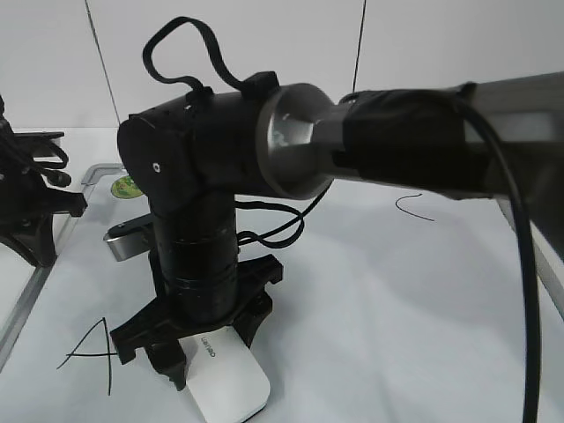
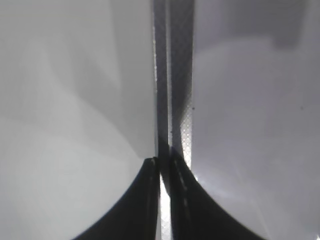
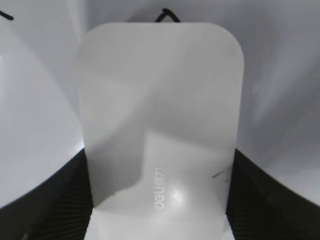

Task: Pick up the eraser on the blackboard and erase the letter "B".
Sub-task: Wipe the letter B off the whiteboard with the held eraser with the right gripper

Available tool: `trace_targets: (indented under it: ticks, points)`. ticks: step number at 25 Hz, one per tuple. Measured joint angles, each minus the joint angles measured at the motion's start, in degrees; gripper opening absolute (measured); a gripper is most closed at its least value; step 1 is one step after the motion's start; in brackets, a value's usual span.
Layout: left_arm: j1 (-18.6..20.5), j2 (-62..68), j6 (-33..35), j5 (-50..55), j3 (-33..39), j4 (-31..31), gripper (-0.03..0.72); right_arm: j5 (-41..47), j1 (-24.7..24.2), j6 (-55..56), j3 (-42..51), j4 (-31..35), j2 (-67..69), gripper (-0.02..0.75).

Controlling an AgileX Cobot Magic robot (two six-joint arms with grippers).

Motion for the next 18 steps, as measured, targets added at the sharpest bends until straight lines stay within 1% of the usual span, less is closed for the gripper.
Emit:
trace_targets:
  ticks: [13, 18]
  points:
    - [0.0, 0.0, 0.0, 0.0, 0.0, 0.0, 0.029, 0.9, 1.6, 0.6, -0.7, -4.1, 1.1, 0.55]
    - [0.0, 0.0, 0.0, 0.0, 0.0, 0.0, 0.029, 0.9, 0.7, 0.5, -0.7, -3.9, 1.1, 0.55]
